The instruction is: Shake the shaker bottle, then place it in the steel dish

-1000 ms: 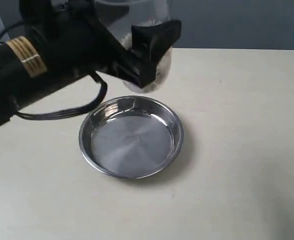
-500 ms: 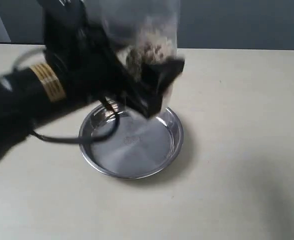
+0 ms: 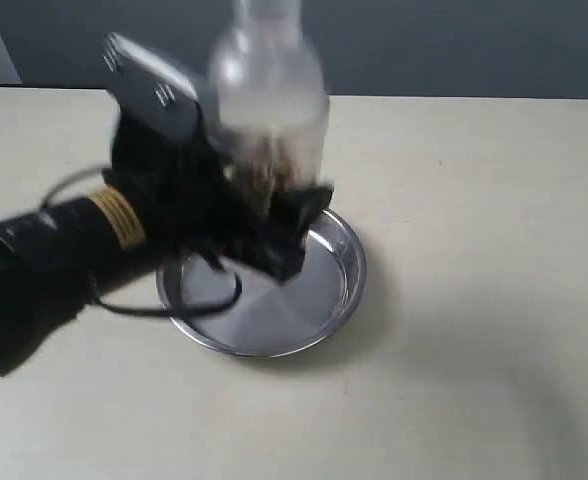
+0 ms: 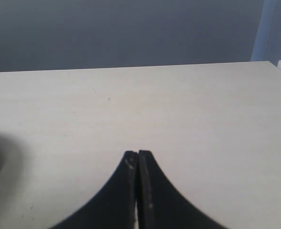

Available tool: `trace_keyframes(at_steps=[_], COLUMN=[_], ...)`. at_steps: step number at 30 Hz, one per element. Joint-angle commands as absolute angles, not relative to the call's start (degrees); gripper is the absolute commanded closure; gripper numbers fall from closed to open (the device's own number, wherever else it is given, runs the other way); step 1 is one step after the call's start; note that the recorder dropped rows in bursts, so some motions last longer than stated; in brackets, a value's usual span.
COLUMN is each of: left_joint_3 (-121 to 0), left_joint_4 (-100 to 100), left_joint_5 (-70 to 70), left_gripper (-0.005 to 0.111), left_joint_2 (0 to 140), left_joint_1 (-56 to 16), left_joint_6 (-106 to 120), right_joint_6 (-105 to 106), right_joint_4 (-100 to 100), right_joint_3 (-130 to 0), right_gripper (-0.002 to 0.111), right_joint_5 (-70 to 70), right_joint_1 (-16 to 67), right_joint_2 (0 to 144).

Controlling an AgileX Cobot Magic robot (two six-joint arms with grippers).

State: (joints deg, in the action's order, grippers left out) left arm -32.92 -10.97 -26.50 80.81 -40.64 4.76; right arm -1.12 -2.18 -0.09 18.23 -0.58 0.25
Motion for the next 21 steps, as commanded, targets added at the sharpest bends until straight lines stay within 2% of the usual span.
trace_keyframes(at_steps=[1,5,8,12,16,21], left_joint_3=[-34.35,-39.45,-35.73,-28.63,-33.94,-39.60], left_joint_4=[-4.33,0.00,-2.40,-5.83,-1.14,-5.33], left_joint_5=[-33.66,-33.61,-25.50,-33.70,-39.10,-26.53], left_gripper=[0.106,0.106,0.106,0.106,0.106,0.106], left_joint_2=[76.35,68.56,73.31,82.34,74.34,70.25], left_joint_1=[-41.83,-41.69,-41.69,-41.56,-41.69,-40.85], left_joint_6=[-2.36,-2.37,-2.37,-2.62,-3.12,3.65], right_joint_6=[-1.14,-1.14,-1.14,-1.14,-1.14,-1.14], right_joint_4=[-2.04,-2.04,-2.04,-2.04,-2.04,-2.04], right_joint_3=[0.00,0.00,0.00,0.00,0.00,0.00], right_gripper=[0.109,0.109,0.109,0.109,0.109,0.109], right_joint_5=[17.57,17.57,17.57,17.57,17.57,17.57], right_joint_1=[-0.50,-0.50,-0.50,-0.50,-0.50,-0.50], right_joint_2=[0.00,0.00,0.00,0.00,0.00,0.00])
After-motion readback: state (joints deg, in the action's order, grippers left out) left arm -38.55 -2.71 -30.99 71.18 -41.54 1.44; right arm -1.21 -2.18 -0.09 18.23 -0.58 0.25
